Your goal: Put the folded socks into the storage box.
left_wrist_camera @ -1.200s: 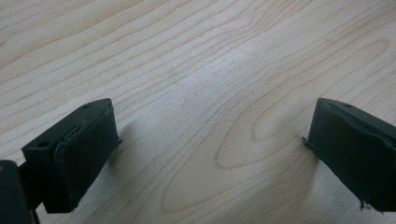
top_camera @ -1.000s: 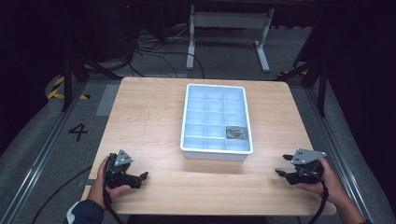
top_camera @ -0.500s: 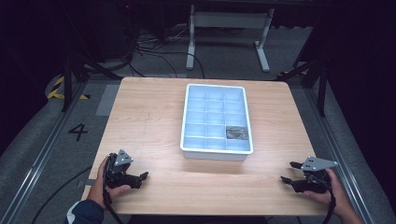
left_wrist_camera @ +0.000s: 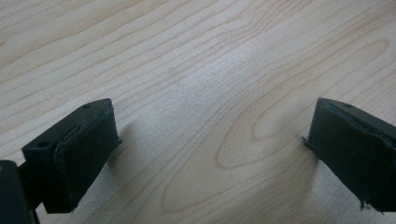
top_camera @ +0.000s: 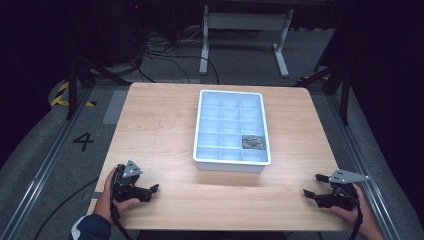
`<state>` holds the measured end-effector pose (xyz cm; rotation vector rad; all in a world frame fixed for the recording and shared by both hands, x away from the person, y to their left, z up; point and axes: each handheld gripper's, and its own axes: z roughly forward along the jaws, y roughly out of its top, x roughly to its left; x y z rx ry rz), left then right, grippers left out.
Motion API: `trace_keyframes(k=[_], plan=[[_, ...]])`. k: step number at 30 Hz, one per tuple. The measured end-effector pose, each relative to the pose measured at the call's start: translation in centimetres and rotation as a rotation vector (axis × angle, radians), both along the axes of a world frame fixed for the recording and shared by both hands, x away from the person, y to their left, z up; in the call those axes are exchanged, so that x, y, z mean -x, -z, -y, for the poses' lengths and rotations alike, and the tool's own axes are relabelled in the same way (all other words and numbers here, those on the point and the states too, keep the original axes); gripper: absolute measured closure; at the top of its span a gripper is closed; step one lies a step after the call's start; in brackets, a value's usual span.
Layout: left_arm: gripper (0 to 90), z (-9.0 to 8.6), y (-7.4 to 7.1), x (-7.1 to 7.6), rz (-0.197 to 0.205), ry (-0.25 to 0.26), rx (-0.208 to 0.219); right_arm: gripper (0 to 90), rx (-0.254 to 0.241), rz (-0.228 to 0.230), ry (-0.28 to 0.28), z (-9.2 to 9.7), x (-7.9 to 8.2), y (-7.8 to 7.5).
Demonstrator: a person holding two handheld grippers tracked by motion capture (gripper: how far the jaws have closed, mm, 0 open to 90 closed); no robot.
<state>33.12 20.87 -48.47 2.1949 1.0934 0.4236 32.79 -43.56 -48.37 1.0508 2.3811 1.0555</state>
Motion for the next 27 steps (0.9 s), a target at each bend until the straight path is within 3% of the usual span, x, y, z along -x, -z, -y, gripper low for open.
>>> trace_keyframes(k=[27], plan=[[1.7,0.12,0.0,0.05,-0.009,-0.015,0.004,19.0,-0.001,-0.002,0.01,0.01,-0.02,0.01]])
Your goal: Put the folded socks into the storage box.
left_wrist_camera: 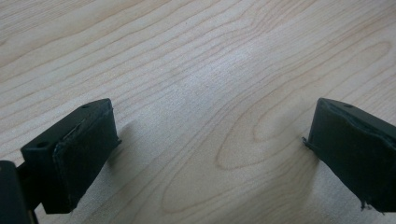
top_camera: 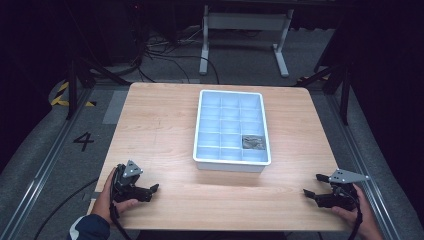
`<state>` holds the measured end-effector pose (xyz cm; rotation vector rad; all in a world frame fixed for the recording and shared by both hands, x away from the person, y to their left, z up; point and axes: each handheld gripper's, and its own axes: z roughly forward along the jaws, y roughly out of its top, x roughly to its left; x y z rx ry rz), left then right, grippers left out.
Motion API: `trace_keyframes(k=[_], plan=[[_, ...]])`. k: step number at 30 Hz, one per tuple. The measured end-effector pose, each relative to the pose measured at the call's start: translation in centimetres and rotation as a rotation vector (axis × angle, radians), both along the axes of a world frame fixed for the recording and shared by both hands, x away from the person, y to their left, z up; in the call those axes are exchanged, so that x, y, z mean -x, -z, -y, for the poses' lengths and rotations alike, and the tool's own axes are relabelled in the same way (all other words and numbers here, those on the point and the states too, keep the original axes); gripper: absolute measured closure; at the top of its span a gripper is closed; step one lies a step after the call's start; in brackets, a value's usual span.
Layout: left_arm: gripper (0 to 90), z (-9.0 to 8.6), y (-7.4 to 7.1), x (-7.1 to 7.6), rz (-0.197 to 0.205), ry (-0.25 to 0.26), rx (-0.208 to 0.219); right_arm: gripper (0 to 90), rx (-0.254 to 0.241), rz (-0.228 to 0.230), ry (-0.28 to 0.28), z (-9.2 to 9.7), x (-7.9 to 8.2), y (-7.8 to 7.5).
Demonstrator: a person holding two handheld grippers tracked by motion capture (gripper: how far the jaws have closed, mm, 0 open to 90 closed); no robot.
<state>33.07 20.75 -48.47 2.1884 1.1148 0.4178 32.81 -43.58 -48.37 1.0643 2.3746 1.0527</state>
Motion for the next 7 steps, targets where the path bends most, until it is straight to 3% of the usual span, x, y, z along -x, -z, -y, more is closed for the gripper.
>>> trace_keyframes(k=[7], plan=[[1.6,0.01,0.0,0.0,-0.001,-0.003,0.001,18.9,0.0,-0.002,0.007,0.02,-0.02,0.0]])
